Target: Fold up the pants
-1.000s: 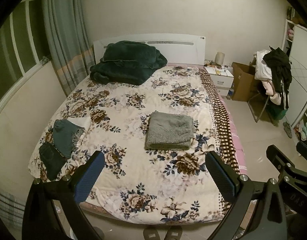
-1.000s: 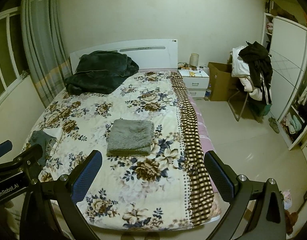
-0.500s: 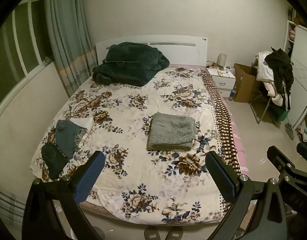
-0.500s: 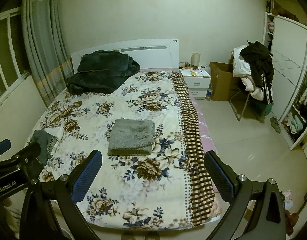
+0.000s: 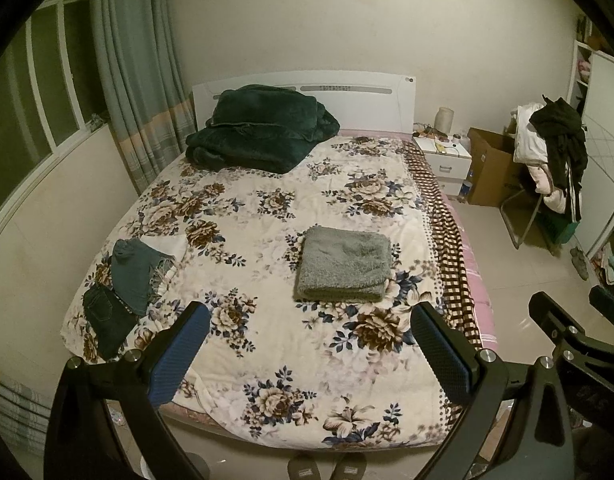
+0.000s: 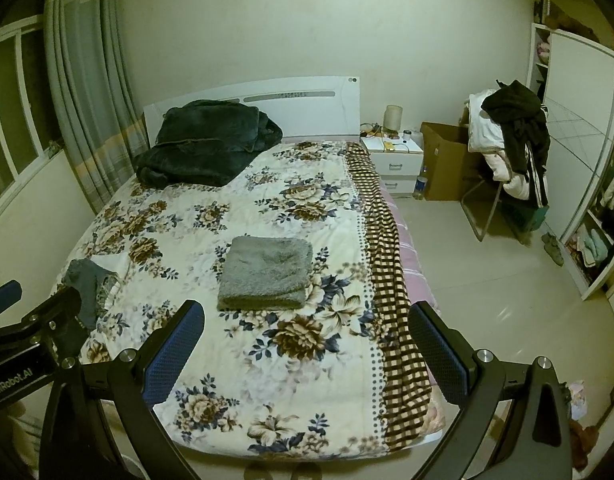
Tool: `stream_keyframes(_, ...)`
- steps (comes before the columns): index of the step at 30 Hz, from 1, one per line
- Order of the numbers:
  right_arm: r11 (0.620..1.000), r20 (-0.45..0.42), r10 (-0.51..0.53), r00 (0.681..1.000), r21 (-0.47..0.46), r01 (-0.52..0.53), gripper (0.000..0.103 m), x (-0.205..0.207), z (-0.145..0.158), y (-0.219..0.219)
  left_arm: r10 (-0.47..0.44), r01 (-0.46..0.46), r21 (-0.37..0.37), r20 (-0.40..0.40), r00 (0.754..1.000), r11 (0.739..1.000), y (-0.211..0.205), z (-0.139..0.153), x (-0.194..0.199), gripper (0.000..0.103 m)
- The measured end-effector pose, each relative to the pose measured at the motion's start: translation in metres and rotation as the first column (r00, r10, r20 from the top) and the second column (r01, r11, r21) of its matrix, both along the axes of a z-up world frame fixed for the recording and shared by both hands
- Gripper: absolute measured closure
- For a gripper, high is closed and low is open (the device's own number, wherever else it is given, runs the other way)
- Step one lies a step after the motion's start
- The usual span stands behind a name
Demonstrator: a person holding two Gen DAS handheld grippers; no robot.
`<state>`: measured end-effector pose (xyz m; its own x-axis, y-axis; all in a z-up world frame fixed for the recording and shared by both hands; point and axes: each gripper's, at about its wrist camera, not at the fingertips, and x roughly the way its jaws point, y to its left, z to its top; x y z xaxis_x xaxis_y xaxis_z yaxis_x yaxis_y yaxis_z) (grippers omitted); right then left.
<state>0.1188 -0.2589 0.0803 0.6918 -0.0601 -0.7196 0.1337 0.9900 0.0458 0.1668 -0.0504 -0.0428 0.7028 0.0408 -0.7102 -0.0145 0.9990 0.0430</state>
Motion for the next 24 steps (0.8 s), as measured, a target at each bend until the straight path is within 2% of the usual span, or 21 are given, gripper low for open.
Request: stream_keyframes(24, 1.000, -0.002, -0.004, 1.000, 0.003, 0.004, 0.000, -0.0016, -0.0026, 0.0030, 0.005, -0.005, 0.000, 0.005, 1.000, 1.000, 0.0028, -0.0003, -0.0016, 0.000)
